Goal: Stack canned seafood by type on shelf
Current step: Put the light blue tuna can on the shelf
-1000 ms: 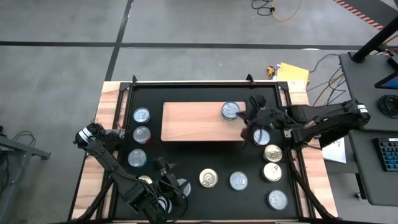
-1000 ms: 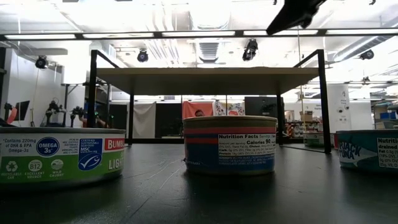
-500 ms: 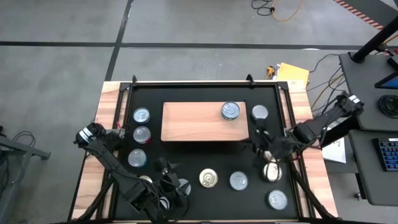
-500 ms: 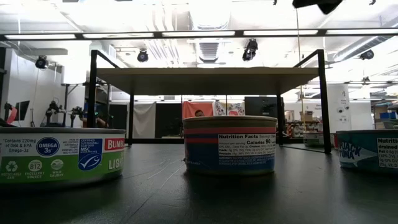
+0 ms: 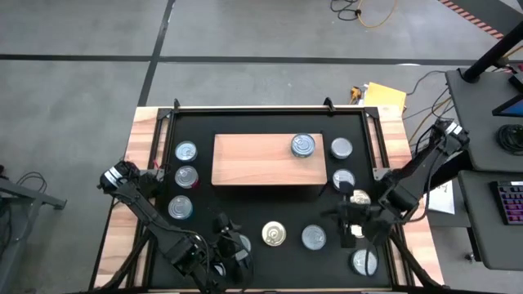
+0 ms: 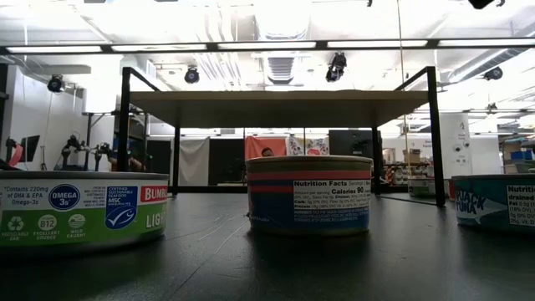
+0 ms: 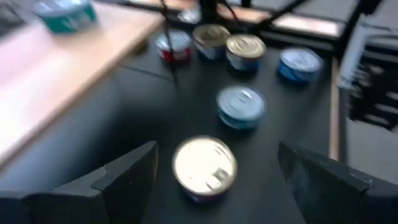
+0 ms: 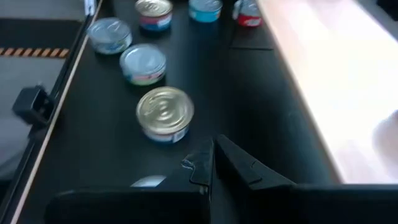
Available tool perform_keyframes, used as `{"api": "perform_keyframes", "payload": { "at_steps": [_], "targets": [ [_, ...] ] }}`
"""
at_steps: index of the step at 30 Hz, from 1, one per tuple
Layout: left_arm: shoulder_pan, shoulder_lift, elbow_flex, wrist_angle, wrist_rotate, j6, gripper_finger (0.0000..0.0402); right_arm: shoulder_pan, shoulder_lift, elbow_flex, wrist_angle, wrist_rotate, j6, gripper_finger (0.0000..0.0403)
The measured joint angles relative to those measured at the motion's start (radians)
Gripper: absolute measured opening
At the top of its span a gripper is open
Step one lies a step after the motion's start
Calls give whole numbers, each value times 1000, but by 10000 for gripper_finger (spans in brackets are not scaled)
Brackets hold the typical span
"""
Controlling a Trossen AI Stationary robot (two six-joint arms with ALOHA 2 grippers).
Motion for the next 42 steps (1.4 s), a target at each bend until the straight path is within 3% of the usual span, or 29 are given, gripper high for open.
{"api": "perform_keyframes", "payload": {
  "at_steps": [7, 25, 30, 42],
  "targets": [
    [0, 0, 0, 8, 151, -55, 315, 44, 74, 0, 0, 0, 63, 9],
    [0, 0, 0, -29, 564, -179, 315, 52, 266, -1, 132, 29, 37, 9],
    [-2, 0, 0, -139, 668, -303, 315, 52, 287, -1, 135, 45, 36, 9],
    [-2, -1, 0, -576, 745, -636, 315, 49, 284, -1, 136, 109, -5, 9]
  ]
}}
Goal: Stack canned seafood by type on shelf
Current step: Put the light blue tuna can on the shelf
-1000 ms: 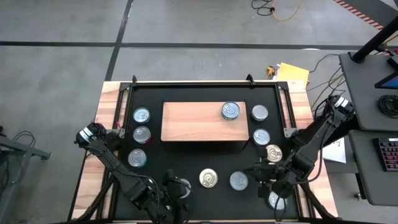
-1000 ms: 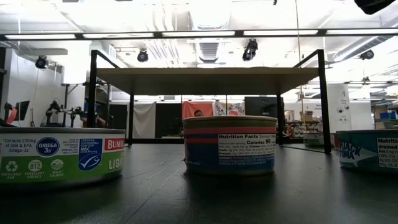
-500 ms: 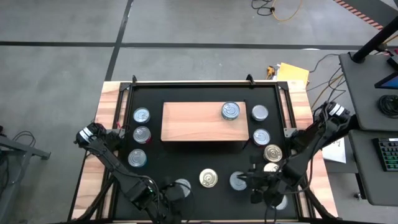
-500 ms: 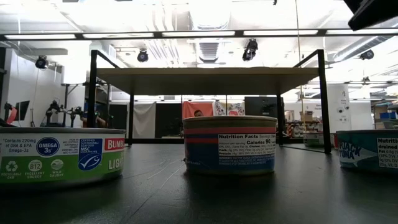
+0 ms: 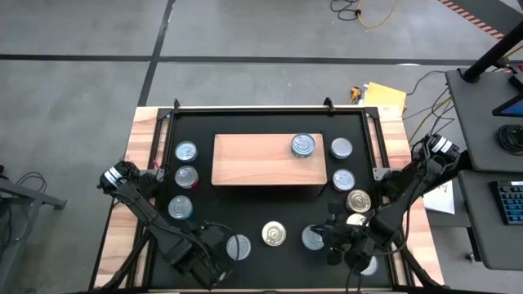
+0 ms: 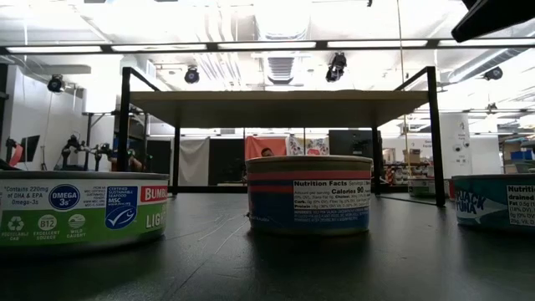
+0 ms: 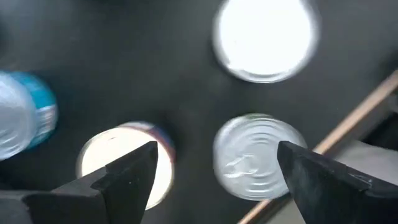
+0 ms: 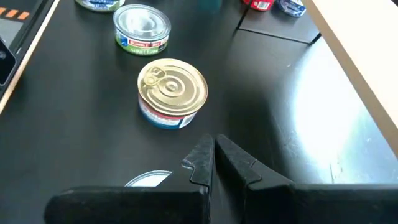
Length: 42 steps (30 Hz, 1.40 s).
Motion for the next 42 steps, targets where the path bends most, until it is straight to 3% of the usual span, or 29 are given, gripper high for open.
{"api": "perform_keyframes", "payload": {
  "at_steps": [9, 17, 26, 34, 42],
  "targets": [
    [0, -9, 0, -64, 0, -2, 315, -28, -4, 0, 0, 1, -11, 9],
    [7, -50, -1, -141, -33, 106, 302, -61, -22, 0, 0, 0, -36, 9],
    [17, -101, -1, -251, -120, 155, 253, -66, -40, 0, -1, 0, -44, 9],
    [37, -138, -2, -252, -170, 216, 208, -66, -42, 0, -1, 0, -51, 9],
    [41, -197, -44, -249, -171, 262, 103, -66, -42, 0, -1, 0, -69, 9]
  ]
}}
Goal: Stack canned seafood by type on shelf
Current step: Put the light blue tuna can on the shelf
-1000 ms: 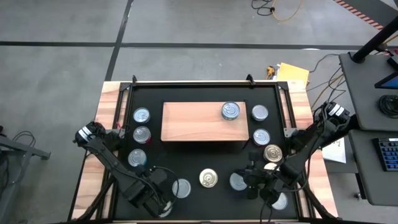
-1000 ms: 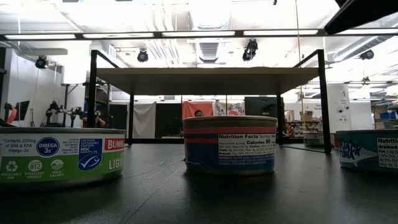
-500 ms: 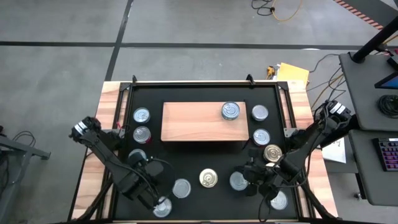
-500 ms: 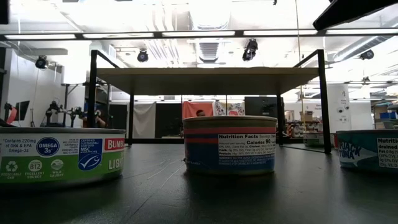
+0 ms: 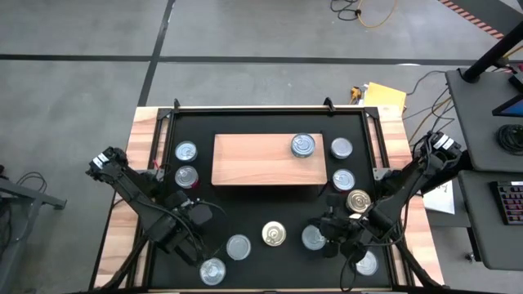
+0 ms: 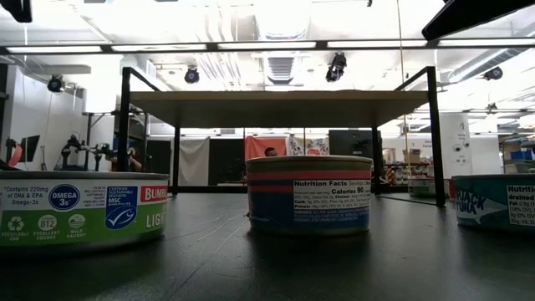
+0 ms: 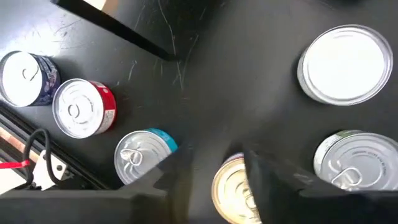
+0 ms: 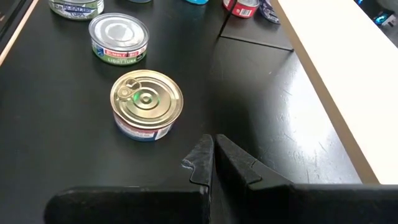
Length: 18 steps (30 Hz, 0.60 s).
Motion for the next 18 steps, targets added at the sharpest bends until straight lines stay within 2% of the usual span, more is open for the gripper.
{"api": "perform_keyframes", "payload": {
  "at_steps": [4, 6, 14, 18],
  "targets": [
    [3, -60, -81, 9, -24, -78, 28, 0, 0, 0, 0, 0, 0, 9],
    [3, -94, -133, 21, -29, -139, 8, 0, 0, 0, 0, 0, 0, 9],
    [3, -223, -367, 79, -40, -429, 2, 0, 0, 0, -7, 0, -2, 9],
    [3, -267, -479, 171, 0, -498, 0, 0, -26, 0, -24, 24, 11, 9]
  ]
}}
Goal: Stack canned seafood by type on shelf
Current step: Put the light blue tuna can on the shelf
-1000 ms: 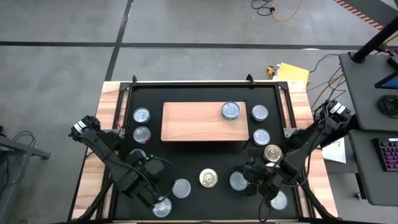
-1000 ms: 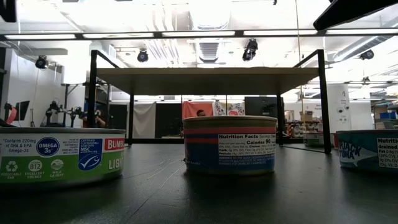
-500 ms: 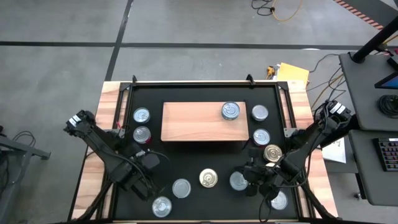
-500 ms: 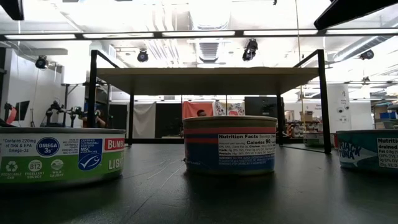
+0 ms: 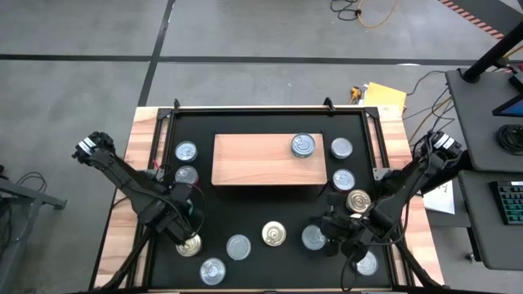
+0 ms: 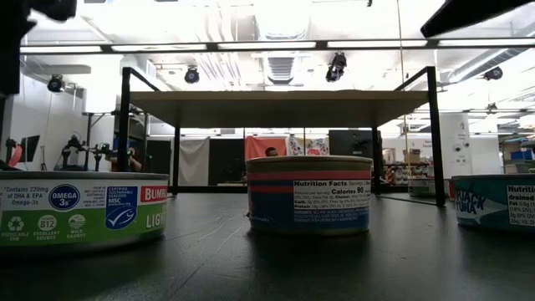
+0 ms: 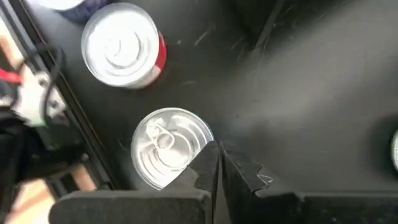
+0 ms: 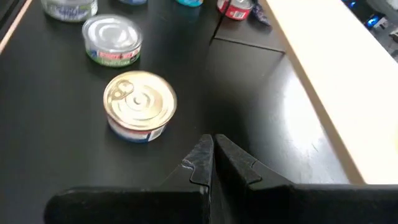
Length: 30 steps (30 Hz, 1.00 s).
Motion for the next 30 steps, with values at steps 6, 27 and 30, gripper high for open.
{"api": "perform_keyframes", "payload": {
  "at_steps": [6, 27, 30],
  "targets": [
    [0, -16, -90, 77, 59, -40, 0, 0, -97, 0, -90, 2, 66, 9],
    [2, 67, -221, 232, 87, -143, 0, 0, -136, -17, -96, 27, 47, 9],
    [5, 106, -222, 233, 87, -150, 0, 0, -136, -17, -96, 27, 47, 9]
  ]
}}
